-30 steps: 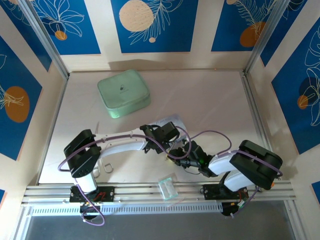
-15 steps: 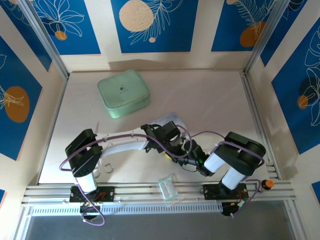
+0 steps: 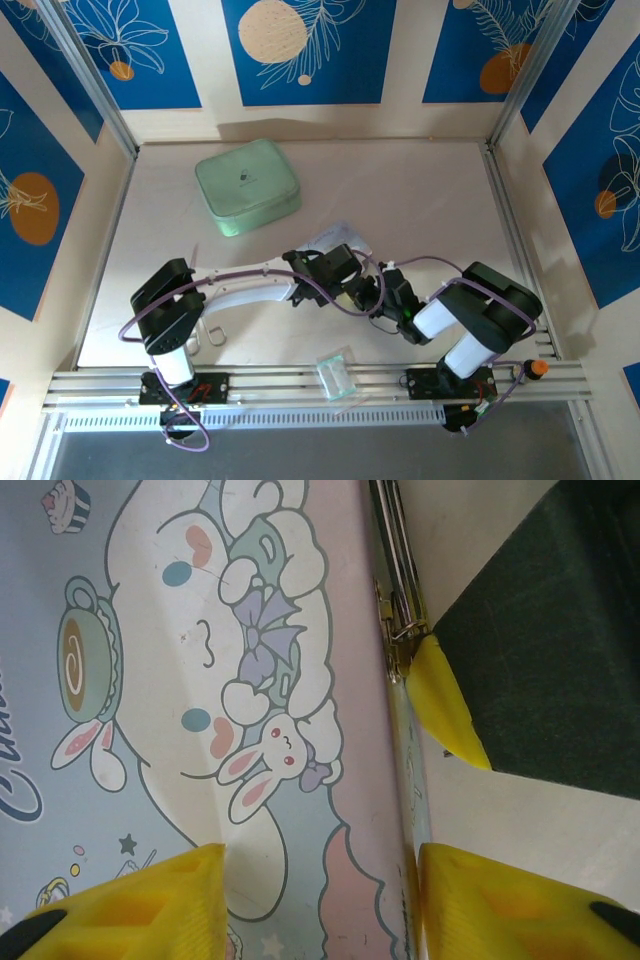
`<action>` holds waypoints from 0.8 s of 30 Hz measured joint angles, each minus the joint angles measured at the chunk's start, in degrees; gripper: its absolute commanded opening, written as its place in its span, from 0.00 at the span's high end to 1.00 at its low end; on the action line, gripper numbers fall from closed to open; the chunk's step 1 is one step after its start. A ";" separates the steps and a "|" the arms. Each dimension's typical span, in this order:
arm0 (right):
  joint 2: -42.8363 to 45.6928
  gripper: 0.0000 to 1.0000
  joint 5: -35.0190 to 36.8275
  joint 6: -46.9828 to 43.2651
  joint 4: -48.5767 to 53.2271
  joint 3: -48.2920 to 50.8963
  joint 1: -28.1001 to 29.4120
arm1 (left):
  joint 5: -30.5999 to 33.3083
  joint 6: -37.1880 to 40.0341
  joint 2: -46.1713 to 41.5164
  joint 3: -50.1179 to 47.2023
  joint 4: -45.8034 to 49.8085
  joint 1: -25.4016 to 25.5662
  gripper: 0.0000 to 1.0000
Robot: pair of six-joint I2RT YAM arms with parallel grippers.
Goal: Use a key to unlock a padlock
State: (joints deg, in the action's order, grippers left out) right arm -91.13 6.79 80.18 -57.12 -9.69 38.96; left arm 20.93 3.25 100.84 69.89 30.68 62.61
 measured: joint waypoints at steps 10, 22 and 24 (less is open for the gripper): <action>10.91 0.95 -0.20 -2.86 10.32 0.33 -5.68 | 0.44 -0.85 -0.04 -0.42 -1.05 0.52 0.52; 14.03 0.95 -14.38 -12.00 33.05 -6.93 -15.08 | 2.29 -4.42 -0.04 -0.79 -0.61 1.42 0.20; 13.86 0.95 -17.53 -14.51 37.24 -8.04 -15.98 | 2.93 -5.57 -0.04 -0.85 -0.15 1.66 0.14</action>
State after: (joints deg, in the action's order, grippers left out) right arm -77.28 -10.74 65.67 -19.88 -17.74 22.98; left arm 23.86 -2.33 100.79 69.04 30.52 64.27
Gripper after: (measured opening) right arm 0.124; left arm 0.816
